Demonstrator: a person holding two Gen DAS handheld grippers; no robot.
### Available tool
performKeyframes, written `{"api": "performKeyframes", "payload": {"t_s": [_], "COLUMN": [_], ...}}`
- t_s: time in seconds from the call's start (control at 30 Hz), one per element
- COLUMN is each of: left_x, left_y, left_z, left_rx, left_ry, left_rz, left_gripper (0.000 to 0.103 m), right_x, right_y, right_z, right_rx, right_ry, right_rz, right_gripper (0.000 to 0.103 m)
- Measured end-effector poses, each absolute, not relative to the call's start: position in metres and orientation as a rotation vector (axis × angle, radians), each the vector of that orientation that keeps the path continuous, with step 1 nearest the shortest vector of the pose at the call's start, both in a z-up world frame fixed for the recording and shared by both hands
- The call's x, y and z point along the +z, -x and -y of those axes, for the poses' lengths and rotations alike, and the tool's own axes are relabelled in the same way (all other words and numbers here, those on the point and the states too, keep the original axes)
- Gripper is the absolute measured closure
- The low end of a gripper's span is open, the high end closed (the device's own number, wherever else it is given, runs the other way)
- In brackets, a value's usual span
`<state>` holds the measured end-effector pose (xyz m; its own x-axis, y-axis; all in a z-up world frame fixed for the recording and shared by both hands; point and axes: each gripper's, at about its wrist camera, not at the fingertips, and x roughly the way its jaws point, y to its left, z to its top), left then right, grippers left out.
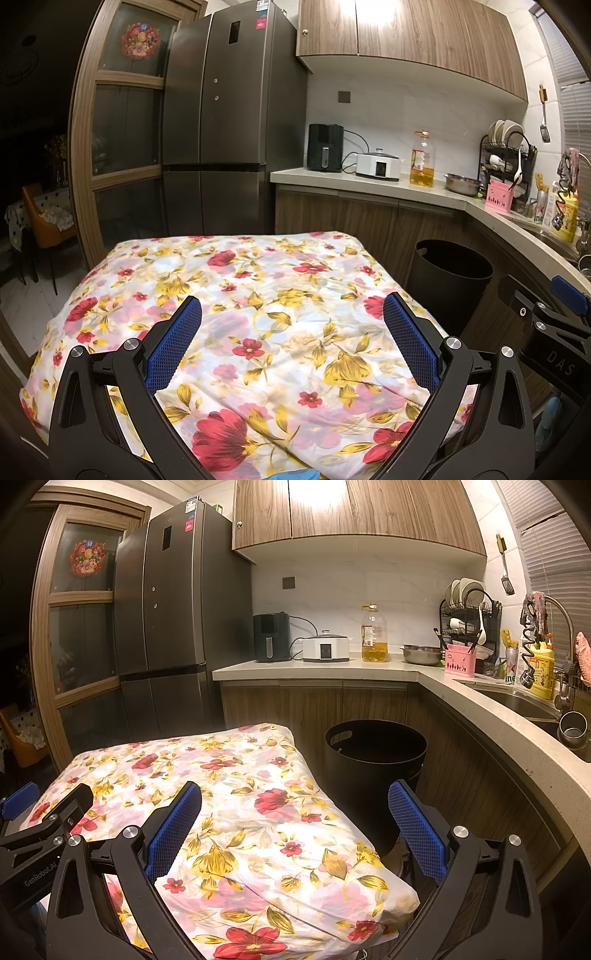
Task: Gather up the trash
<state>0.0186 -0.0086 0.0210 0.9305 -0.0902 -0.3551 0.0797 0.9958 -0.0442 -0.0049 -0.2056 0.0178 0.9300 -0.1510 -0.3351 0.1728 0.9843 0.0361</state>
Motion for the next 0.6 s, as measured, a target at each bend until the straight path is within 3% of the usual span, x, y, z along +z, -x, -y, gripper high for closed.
{"api": "performKeyframes", "payload": {"t_s": [0.6], "left_x": [0.0219], "left_y": [-0.0175], "left_z": [0.0087], "left_rx": [-0.087], "left_ry": [0.028], "left_rz": [-0.362], "left_gripper": [0.006], "right_x": [0.0179], "right_y": [0.0052], "right_z": [0.2062], "right_rx": [-0.164], "right_ry": [-0.065], "right_rz": [-0.337], "right_gripper": [0.006]}}
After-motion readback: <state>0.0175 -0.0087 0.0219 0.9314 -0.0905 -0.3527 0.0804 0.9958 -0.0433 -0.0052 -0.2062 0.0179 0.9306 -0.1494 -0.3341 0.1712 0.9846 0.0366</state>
